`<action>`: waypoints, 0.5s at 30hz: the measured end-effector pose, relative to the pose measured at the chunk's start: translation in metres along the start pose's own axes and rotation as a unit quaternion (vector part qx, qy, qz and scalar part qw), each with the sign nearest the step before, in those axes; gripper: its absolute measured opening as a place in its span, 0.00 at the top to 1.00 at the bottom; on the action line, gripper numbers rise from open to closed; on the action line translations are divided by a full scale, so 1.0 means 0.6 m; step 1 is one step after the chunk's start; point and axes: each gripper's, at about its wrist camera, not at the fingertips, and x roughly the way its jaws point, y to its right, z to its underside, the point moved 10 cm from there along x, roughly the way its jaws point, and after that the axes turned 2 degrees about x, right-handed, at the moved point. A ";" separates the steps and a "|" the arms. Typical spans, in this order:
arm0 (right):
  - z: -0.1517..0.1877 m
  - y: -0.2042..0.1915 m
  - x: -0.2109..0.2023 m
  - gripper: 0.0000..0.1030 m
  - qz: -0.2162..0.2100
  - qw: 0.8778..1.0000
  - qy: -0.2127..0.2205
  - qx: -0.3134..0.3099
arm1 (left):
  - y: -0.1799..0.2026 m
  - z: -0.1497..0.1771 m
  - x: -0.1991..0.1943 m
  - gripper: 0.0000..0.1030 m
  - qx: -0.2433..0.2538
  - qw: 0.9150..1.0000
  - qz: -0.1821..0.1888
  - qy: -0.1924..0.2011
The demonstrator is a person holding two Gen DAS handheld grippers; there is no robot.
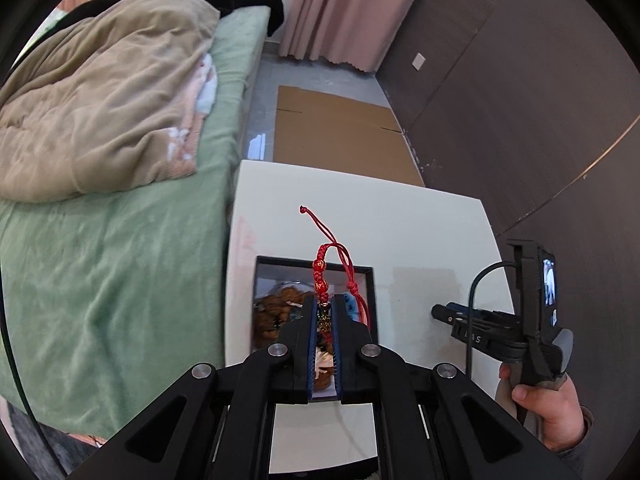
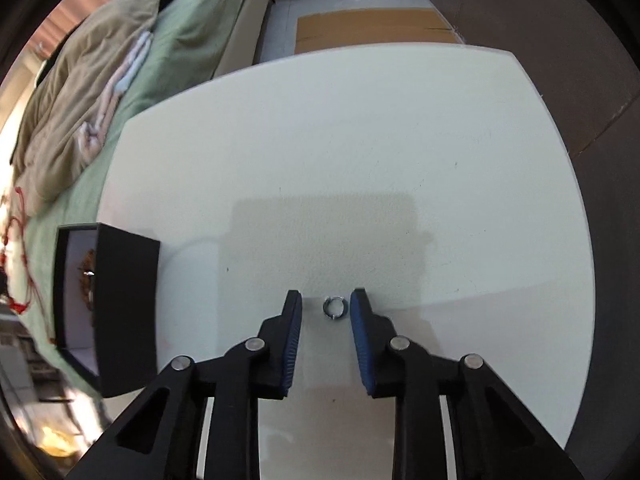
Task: Organize jewelry
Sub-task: 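Lower the red bracelet into the box with the left tool while the right tool grasps the silver ring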
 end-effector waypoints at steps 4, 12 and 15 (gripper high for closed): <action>0.000 0.001 0.000 0.88 0.004 1.000 -0.003 0.004 | -0.011 0.006 -0.008 0.94 -0.006 1.000 0.004 -0.001; 0.015 -0.020 -0.048 0.88 -0.032 0.999 0.018 0.004 | -0.001 0.011 -0.010 0.93 -0.015 0.999 0.045 -0.007; 0.019 -0.034 -0.075 0.88 -0.049 0.998 0.028 0.002 | -0.001 0.016 -0.007 0.93 -0.016 0.999 0.046 -0.014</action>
